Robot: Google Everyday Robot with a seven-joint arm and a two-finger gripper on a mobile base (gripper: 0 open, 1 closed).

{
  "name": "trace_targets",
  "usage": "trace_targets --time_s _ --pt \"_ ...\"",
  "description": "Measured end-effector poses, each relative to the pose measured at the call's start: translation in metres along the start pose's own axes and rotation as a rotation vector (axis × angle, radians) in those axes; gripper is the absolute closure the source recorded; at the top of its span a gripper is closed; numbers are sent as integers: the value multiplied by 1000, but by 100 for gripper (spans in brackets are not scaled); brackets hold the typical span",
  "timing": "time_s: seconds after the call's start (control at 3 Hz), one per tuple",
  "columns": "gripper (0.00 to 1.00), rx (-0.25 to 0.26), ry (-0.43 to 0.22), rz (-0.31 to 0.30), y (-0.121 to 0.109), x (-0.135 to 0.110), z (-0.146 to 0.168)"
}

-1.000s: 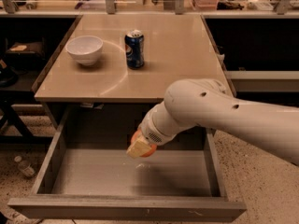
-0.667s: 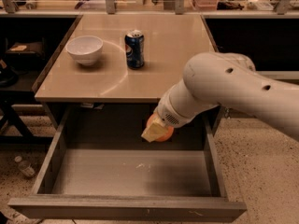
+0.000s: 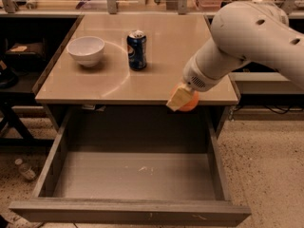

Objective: Pick orange from top drawer and place on counter

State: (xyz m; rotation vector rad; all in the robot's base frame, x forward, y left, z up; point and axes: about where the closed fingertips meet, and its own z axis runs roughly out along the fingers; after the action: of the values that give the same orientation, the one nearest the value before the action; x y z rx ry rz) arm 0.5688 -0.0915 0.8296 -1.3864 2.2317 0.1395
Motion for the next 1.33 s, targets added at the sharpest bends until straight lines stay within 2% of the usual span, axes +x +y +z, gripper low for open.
trace_targets --time_s 0.67,1.0,1.33 --pt "100 50 47 5 -103 1 0" --pt "100 62 48 12 -136 1 -4" --pt "100 56 26 28 -149 3 2"
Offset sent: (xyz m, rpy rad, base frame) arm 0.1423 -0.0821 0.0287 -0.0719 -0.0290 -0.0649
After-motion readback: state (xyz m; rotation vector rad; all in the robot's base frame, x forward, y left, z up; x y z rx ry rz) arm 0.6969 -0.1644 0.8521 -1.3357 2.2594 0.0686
